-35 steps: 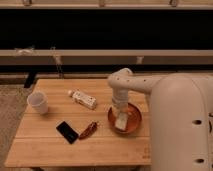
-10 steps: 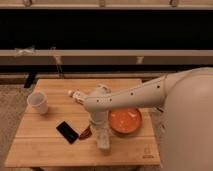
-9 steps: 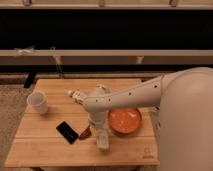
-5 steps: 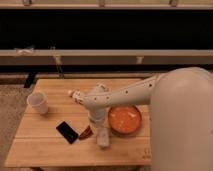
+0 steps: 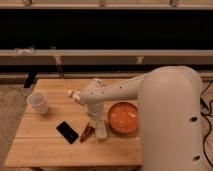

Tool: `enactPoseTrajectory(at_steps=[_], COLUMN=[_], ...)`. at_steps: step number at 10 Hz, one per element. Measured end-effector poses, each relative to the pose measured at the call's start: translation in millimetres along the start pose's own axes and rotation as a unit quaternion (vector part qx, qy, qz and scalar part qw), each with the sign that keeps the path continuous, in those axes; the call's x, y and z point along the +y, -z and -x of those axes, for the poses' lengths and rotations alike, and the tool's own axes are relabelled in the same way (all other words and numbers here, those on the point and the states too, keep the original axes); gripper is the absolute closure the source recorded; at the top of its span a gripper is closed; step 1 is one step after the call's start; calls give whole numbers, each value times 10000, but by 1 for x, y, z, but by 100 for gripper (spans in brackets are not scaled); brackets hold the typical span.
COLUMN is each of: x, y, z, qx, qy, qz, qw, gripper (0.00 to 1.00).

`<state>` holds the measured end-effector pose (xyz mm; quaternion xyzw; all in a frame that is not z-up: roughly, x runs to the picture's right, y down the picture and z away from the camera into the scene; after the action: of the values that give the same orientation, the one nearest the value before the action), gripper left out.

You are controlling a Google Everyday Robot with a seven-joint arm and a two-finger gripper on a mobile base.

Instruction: Wipe the white sponge on the table

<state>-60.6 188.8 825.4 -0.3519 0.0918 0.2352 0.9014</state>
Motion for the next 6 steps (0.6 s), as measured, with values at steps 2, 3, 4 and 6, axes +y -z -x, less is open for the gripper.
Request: enactPoseTrajectory(at_steps=[2,3,4,6], x=[7,13,24,30], y=[-1,-1,1,4], z=[15,22,37,43], qx=[7,2,-22,-35], qy=[254,392,661,796], qz=[-15,-15,-13,-12], qw=[9997,9992,9978,9968], gripper=[100,100,100,100])
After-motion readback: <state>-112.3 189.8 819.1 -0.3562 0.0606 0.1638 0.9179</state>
